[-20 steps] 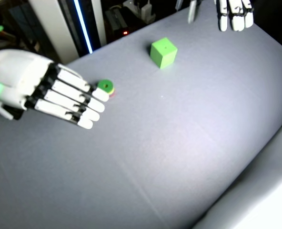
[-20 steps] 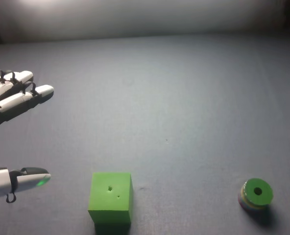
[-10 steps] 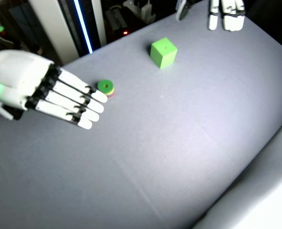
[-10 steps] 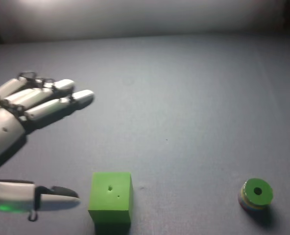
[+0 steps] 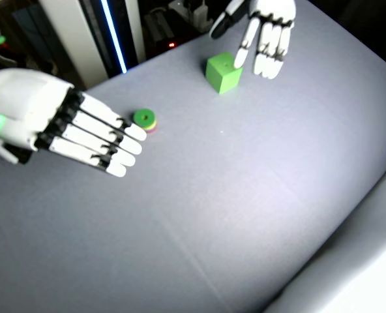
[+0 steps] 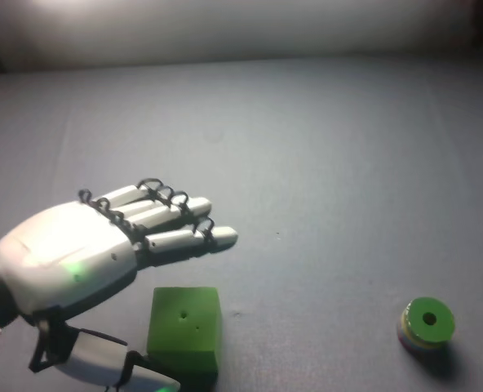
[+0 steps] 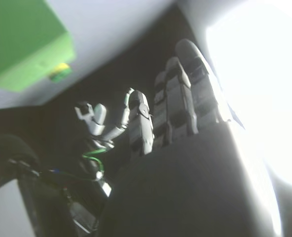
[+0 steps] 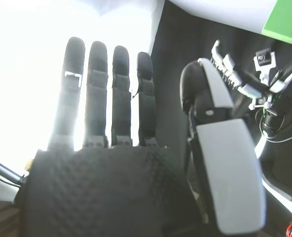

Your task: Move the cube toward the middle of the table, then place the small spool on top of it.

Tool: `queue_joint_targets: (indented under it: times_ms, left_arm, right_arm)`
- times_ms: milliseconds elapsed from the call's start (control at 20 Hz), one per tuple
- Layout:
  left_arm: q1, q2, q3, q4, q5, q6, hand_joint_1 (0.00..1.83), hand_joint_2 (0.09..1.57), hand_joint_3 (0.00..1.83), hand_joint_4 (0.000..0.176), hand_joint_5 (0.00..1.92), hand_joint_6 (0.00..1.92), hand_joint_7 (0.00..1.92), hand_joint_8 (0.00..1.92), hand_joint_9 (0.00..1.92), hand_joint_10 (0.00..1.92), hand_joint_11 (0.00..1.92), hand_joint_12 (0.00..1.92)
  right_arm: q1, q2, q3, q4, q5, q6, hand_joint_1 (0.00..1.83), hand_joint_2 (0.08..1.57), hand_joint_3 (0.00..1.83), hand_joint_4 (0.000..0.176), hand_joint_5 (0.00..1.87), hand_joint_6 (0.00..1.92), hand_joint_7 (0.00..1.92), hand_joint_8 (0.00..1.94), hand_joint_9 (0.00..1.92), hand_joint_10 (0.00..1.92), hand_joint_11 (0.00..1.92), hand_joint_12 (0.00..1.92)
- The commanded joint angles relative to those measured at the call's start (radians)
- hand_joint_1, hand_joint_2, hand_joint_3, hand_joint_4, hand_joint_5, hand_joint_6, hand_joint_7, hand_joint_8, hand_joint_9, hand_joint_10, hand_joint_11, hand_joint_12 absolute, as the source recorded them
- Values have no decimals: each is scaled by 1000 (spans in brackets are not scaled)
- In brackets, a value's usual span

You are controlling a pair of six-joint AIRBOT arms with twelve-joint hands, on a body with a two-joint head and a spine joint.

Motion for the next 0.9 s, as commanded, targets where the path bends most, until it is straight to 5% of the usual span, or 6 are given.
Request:
queue_joint_targets:
  times_ms: [0, 500, 600, 650, 750, 850]
  left_arm:
    - [-15, -8, 5, 11, -72, -3, 553, 829, 3, 176, 181, 0, 98, 0, 143, 0, 6, 678]
    - [-50, -56, 30, 30, 18, 29, 730, 885, 1, 147, 303, 1, 232, 2, 393, 18, 80, 1082]
    - [-53, -61, 34, 28, 15, 27, 947, 991, 8, 91, 429, 7, 424, 15, 659, 94, 333, 1241]
    - [-56, -65, 37, 28, 13, 23, 1122, 1059, 7, 0, 613, 21, 648, 53, 818, 154, 497, 1141]
    - [-61, -74, 47, 28, 4, 4, 1238, 1210, 0, 0, 805, 752, 798, 1416, 862, 918, 737, 1360]
    - [-71, -79, 58, 19, -14, -4, 1202, 1249, 0, 0, 726, 1265, 727, 1461, 790, 1494, 828, 1609]
  right_arm:
    - [10, 1, 5, 17, 114, 3, 734, 1303, 0, 0, 560, 1, 550, 0, 539, 1, 335, 549]
    - [10, -4, 9, 15, 108, 3, 737, 1304, 0, 0, 569, 3, 531, 2, 526, 2, 339, 546]
    - [10, -5, 9, 15, 107, 3, 695, 1307, 1, 0, 567, 1, 533, 1, 537, 4, 347, 550]
    - [10, -6, 10, 15, 106, 3, 691, 1305, 0, 0, 569, 2, 540, 4, 537, 4, 341, 546]
    - [10, -7, 10, 16, 105, 3, 733, 1305, 0, 0, 571, 2, 548, 5, 534, 2, 334, 547]
    - [10, -7, 10, 16, 104, 3, 744, 1302, 0, 0, 582, 6, 556, 7, 553, 9, 353, 560]
